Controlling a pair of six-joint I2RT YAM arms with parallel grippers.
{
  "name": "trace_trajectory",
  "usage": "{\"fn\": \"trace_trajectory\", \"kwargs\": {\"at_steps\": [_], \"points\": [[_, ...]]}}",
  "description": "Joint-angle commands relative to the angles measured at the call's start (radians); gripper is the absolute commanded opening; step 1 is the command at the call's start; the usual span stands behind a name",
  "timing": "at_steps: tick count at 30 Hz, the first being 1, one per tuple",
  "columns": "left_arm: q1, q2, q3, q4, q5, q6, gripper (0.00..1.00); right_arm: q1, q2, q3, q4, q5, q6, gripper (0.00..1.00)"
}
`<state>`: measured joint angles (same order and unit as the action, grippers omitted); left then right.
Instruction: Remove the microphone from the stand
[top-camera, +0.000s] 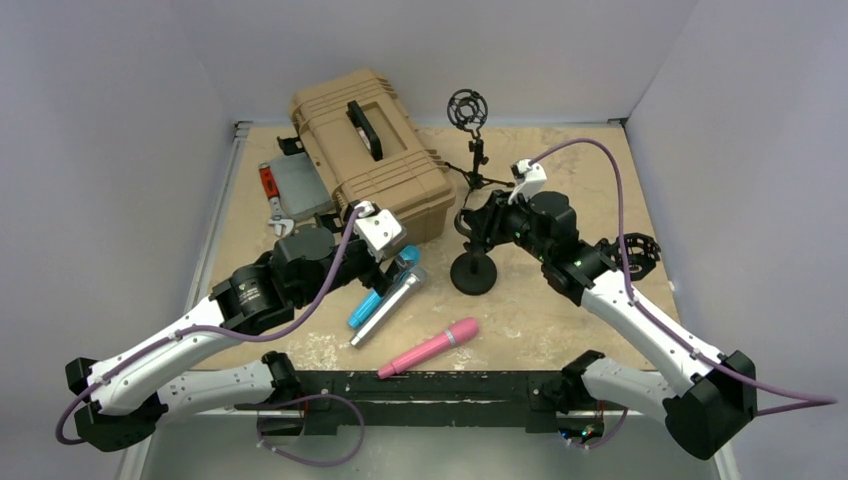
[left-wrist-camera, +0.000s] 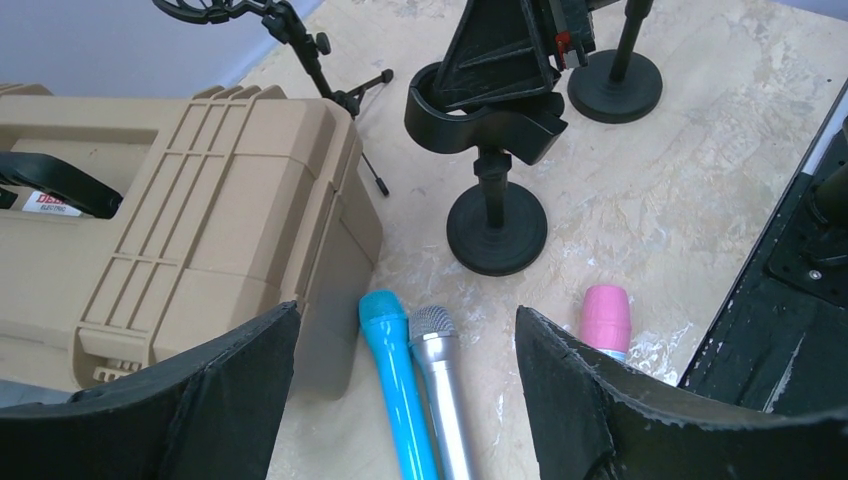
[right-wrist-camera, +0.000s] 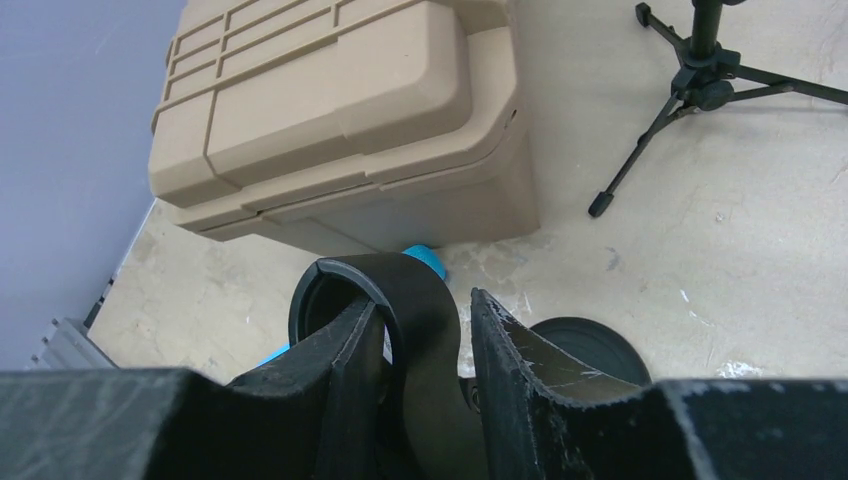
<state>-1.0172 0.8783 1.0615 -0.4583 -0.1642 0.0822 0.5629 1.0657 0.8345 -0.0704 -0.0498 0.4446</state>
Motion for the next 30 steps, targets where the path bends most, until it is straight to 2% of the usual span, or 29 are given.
{"fn": "trace_trajectory", "kwargs": {"at_steps": [1, 5, 9, 13, 22, 30], "points": [[-0.003, -0.018, 0.028, 0.013, -0.003, 0.016, 0.77, 0.013, 0.029, -0.074, -0.188, 0.029, 0.001, 0.36], [-0.003, -0.019, 0.027, 0.011, -0.013, 0.018, 0.77, 0.014, 0.030, -0.054, -0.153, 0.043, 0.005, 0.41], [-0.003, -0.020, 0.027, 0.012, -0.020, 0.019, 0.77, 0.013, -0.027, 0.010, -0.127, 0.075, -0.016, 0.60], [-0.003, -0.025, 0.025, 0.015, -0.030, 0.019, 0.77, 0.013, -0.059, 0.095, -0.096, 0.114, -0.072, 0.70], [-0.003, -0.094, -0.031, 0.085, -0.175, 0.056, 0.77, 0.013, -0.093, 0.196, -0.023, 0.213, -0.133, 0.83], [-0.003, -0.219, -0.127, 0.235, -0.408, 0.162, 0.78, 0.014, -0.268, 0.146, 0.055, 0.261, -0.164, 0.93]]}}
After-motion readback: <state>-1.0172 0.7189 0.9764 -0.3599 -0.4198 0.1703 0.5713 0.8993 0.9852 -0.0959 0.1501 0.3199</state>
